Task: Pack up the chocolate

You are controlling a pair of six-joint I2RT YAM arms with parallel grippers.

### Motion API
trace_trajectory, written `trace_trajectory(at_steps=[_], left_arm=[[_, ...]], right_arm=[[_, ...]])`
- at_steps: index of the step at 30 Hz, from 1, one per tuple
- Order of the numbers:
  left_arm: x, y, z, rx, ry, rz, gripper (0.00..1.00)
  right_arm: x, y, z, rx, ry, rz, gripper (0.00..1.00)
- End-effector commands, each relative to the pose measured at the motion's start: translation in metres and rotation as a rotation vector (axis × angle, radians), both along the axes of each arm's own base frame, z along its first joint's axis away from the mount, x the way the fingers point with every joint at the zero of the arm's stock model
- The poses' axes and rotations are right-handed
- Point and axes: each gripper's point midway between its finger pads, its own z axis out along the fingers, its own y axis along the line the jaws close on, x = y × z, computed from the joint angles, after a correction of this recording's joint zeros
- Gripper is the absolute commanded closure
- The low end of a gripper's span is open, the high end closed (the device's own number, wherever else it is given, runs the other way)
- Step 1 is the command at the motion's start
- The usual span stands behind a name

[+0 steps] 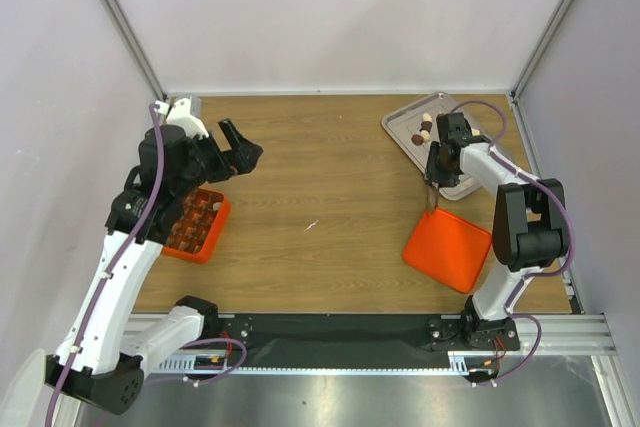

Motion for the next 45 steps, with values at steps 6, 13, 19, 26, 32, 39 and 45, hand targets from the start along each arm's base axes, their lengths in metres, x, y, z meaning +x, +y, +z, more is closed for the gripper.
trace_trajectory(at_steps=[6,13,19,26,32,39,45], left_arm=[[0.004,0.003,0.028,-0.010,-0.078,0.016,0.00],[0.007,0.005,0.028,-0.004,-0.078,0.025,0.00],[0.007,0.005,0.027,-0.003,-0.075,0.028,0.00],[0.010,0.010,0.037,0.016,-0.090,0.048,0.00],[0.028,0.026,0.073,0.059,-0.118,0.134,0.00],[0.029,0.050,0.122,0.087,-0.148,0.189,0.00],[0.001,0.060,0.160,0.038,-0.237,0.223,0.00]], right_arm=[[0.014,0.003,0.027,-0.006,-0.065,0.016,0.61],[0.014,0.001,0.036,-0.016,-0.076,0.018,0.64],[0.011,-0.002,0.035,-0.032,-0.065,0.015,0.72],[0.009,-0.001,0.050,-0.037,-0.084,0.022,0.85],[0.014,0.028,0.114,-0.004,-0.206,0.091,0.94],[-0.004,0.168,0.182,0.251,-0.379,0.368,0.94],[-0.035,0.319,0.203,0.520,-0.479,0.620,0.93]])
